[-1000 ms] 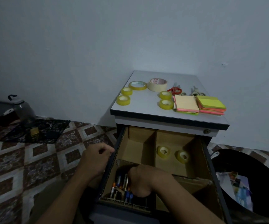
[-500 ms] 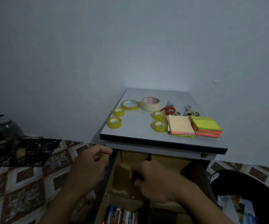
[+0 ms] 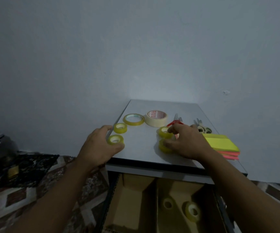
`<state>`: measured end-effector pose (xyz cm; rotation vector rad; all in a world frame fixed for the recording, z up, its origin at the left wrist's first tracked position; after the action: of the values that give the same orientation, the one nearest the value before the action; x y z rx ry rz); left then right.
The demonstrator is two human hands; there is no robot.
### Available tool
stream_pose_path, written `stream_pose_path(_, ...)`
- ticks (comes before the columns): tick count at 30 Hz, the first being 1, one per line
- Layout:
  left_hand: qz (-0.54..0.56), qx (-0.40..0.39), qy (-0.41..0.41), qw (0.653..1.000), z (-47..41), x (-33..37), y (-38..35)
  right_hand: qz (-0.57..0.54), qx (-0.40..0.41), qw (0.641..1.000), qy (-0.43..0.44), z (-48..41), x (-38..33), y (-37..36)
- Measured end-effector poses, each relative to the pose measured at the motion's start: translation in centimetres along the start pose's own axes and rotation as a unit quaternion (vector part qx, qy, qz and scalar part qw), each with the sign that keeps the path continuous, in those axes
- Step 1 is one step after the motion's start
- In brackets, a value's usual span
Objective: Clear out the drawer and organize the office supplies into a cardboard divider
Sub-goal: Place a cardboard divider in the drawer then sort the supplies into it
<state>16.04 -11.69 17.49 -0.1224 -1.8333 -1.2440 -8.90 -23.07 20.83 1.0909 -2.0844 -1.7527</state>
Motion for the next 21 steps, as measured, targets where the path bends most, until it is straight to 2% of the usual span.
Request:
stream_pose_path(4,-0.03,-0.011,-0.005,0.999,-0.9,-0.3,-0.6,0.056,-0.04,0.998,0.0,-0.1,0.2,-1.1)
stream_pose_path(9,-0.006,0.008,-0.028,1.0,-1.1,0.1,-0.6,0.086,-0.034,0.995,0.028,-0.4,-0.4,-1.5)
stream_pose_path(15,0.055,0.033,-0.04,0.997,-3.7,1.5,0.4,-0.022,0.032,0.999,0.013,-3.8,0.8,0.5)
stream_pose_path(21,0.052,0.021,-0.03,0.998,-7.9,2.3,-0.6,-0.059,0.01,0.998,0.01,-6.8,1.4,0.2)
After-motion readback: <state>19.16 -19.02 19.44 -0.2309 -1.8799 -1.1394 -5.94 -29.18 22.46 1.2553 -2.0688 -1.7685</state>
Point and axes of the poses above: each hand's wrist, its own z-axis away from the middle knuckle, its own y-axis out of the back of the hand, x = y × z, the point moved 8 cm from there along -z, towards the middle knuckle, and after that the axes turned 11 degrees about y, right-handed, at the moved point
